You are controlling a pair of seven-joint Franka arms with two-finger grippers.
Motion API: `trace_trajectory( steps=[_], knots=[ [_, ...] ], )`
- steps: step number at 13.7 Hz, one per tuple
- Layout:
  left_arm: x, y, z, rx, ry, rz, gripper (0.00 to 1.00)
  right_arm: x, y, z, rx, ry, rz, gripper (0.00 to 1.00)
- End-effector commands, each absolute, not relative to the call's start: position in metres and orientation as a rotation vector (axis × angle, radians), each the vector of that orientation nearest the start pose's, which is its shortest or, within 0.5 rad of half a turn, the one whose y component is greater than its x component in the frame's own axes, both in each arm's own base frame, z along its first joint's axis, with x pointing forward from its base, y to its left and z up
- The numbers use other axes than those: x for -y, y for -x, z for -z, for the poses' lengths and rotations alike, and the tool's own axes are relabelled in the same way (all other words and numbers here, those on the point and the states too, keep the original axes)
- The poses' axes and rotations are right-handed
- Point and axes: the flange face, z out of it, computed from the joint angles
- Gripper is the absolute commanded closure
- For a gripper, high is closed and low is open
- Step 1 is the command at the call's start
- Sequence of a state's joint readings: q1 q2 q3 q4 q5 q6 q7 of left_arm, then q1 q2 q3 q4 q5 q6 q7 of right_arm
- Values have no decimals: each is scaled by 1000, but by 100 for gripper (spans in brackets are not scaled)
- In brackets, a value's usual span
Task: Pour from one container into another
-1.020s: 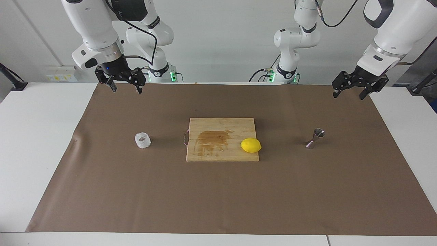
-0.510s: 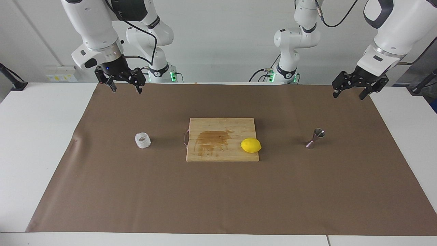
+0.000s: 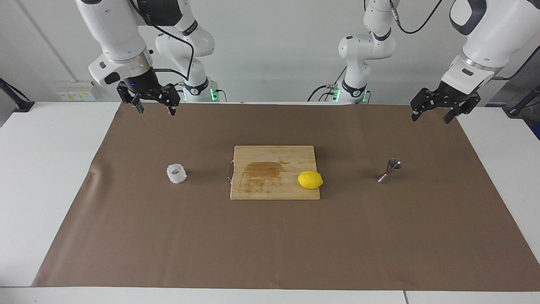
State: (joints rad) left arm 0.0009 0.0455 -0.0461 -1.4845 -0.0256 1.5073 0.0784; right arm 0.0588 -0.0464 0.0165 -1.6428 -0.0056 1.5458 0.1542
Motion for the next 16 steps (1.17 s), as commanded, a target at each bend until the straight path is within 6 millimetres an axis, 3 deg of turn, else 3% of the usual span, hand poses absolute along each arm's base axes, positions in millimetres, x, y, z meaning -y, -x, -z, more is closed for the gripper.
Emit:
trace_trajectory(
  steps=[1, 5, 7, 9, 13, 16],
  knots=[
    [24, -564, -635, -165, 3175, -62, 0, -36, -531, -619, -145, 3147, -74, 0],
    [19, -564, -629, -53, 3179, -88, 0, -36, -531, -618, -145, 3147, -76, 0],
    [0, -563, -623, 112, 3176, -126, 0, -36, -531, -618, -145, 3147, -76, 0],
    [-10, -568, -611, 164, 3177, -165, 0, -37, -531, -618, -143, 3147, -76, 0],
    [-57, -583, -574, 691, 3192, -298, 0, -36, -531, -618, -145, 3147, -76, 0],
    [-73, -591, -543, 935, 3135, -408, 0, -36, -531, -619, -145, 3147, -74, 0]
  ],
)
